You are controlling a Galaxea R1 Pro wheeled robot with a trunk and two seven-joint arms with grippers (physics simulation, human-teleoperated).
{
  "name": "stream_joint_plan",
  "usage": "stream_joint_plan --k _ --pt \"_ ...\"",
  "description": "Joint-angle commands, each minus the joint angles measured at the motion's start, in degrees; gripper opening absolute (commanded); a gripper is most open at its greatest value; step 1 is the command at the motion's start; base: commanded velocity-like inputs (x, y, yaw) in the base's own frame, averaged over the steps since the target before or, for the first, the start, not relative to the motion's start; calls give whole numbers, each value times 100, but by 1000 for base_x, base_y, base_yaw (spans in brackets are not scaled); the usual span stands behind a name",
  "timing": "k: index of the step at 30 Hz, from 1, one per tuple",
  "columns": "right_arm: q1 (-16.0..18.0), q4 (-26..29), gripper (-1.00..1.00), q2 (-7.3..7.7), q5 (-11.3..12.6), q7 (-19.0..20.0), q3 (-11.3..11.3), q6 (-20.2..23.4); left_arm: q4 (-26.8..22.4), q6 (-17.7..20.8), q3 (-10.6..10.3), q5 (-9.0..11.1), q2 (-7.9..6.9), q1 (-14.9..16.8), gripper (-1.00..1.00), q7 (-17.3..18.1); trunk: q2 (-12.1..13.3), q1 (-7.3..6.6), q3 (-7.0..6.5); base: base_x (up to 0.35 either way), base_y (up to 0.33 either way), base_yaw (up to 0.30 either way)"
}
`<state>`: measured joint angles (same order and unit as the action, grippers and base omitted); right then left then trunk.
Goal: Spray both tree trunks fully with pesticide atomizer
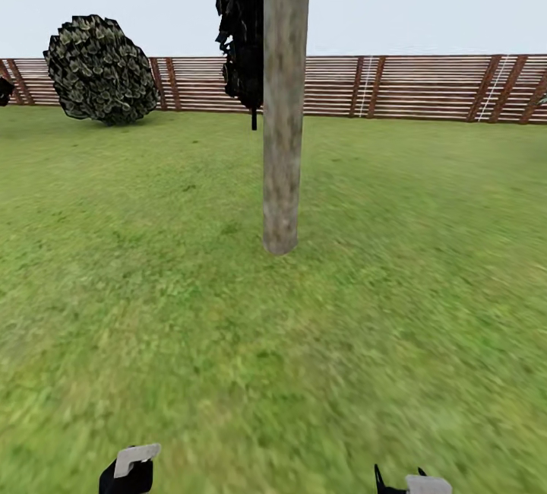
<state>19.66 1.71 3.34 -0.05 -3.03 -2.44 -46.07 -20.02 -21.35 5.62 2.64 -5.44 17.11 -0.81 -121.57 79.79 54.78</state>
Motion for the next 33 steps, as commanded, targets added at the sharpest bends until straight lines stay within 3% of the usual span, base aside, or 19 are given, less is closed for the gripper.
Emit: stream_joint_plan --k 1,17,33 --pt "3 -4 100 0 -3 3 -20 -16 3 -19 -8 26 -1 2 -100 -7 -1 3 -3 340 0 0" --pt "3 -12 100 51 -30 13 -11 -16 4 -19 -8 26 -2 3 -100 -7 -1 3 -29 340 -8 0" --pt "3 -14 100 101 -30 13 -11 -8 6 -19 -8 26 -6 3 -100 -7 -1 3 -29 314 -116 0"
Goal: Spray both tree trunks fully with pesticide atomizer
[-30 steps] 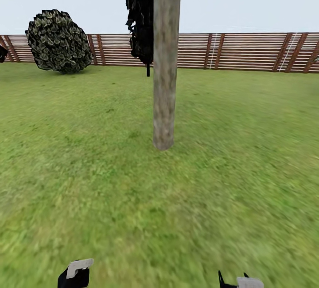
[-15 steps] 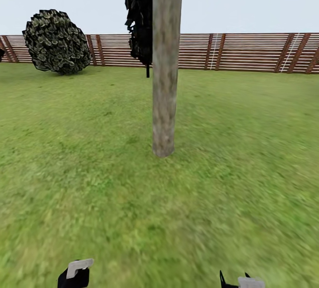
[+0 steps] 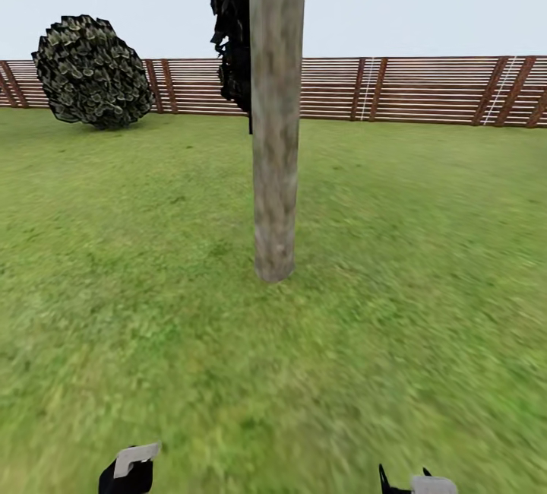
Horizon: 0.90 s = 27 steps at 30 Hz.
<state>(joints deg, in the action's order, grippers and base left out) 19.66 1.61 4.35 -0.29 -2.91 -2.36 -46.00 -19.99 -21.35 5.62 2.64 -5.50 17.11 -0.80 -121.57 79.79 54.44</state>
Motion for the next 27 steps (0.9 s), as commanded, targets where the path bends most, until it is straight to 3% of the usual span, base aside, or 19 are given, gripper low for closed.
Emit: stream_joint_plan --k 1,13,20,27 --pt "3 -3 100 2 -6 1 -19 -15 3 -19 -8 26 -1 3 -100 -7 -2 2 5 329 -49 0" --pt "3 -2 100 4 -6 1 -19 -15 3 -16 -8 26 -4 3 -100 -7 -2 2 5 329 -6 0" --pt "-6 31 100 -23 5 8 -10 -35 -128 -71 -94 7 -43 136 -100 32 -2 2 5 31 0 0" --pt "-6 75 100 -243 4 4 -18 -32 -341 -65 -72 -8 -52 369 -100 35 -2 2 5 0 0 0"
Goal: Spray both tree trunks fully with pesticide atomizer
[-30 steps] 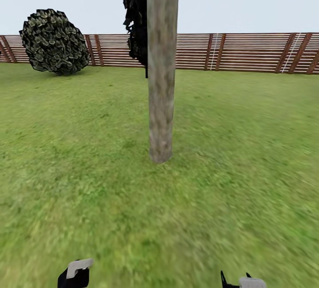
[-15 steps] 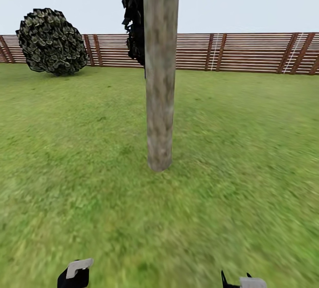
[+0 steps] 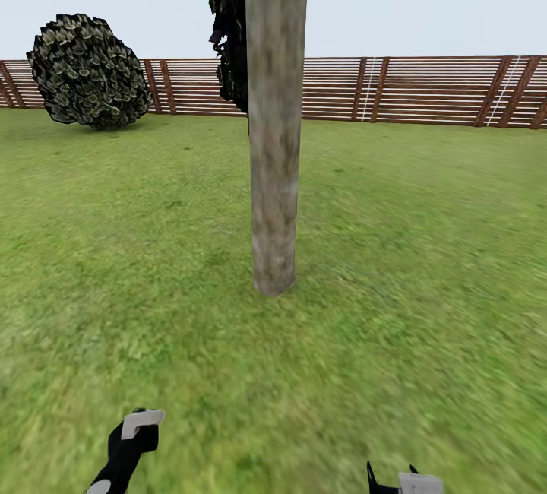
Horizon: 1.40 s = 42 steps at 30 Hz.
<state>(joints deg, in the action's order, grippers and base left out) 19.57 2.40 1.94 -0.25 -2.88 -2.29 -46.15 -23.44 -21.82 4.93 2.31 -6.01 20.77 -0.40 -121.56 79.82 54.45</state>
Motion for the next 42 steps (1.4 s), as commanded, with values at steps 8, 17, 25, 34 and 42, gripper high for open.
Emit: stream_joint_plan --k 8,17,25,34,42 --pt "3 6 100 -51 -22 -1 -17 -3 -38 10 -13 11 -17 49 -100 8 -2 -1 5 0 0 0" --pt "3 791 100 -2 -159 28 39 44 -58 8 -31 -1086 -60 109 -100 229 -2 -1 5 0 0 0" --pt "9 1610 100 106 -1702 97 235 685 -142 18 -31 -1534 -295 249 -100 1694 -2 -1 5 0 0 0" --pt "20 3103 100 183 -3095 2732 238 2316 -152 437 -28 -2297 -538 759 -100 3757 -2 -1 5 0 0 0" --pt "24 4394 100 471 -3119 4626 234 2718 -913 1859 -31 -3596 -330 1159 -100 5323 -2 -1 5 0 0 0"
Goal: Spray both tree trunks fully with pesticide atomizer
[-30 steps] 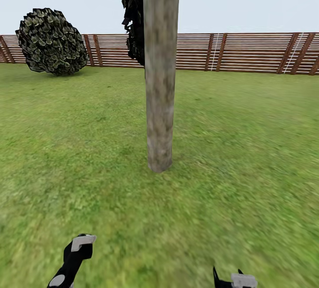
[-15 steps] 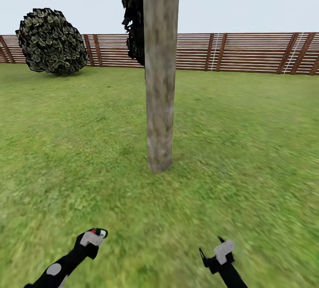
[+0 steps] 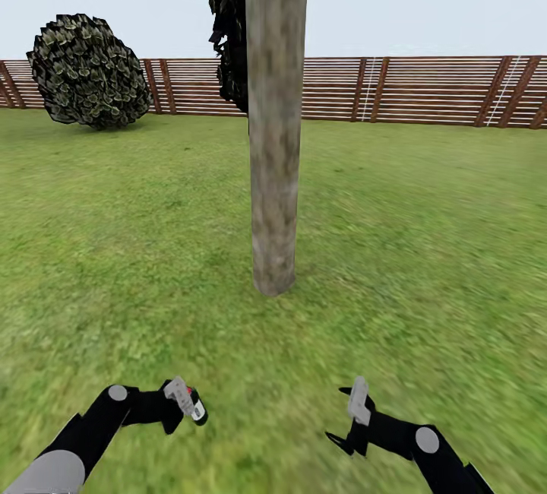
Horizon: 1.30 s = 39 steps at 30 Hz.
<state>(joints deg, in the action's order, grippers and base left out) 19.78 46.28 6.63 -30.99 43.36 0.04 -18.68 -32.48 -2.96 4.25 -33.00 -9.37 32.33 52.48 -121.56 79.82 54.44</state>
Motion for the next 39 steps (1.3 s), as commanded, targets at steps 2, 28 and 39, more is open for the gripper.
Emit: stream_joint_plan --k 2,28,39 --pt "5 34 100 -20 -41 119 8 -27 -169 63 37 -190 47 8 -100 279 -2 -1 5 0 0 0" --pt "149 316 -100 -552 -57 638 67 411 -225 165 -764 -396 294 -19 -100 424 -2 -1 5 0 0 0" --pt "243 672 -100 -873 -57 639 889 759 -263 183 -1457 -415 557 9 -100 422 -2 -1 5 0 0 0"
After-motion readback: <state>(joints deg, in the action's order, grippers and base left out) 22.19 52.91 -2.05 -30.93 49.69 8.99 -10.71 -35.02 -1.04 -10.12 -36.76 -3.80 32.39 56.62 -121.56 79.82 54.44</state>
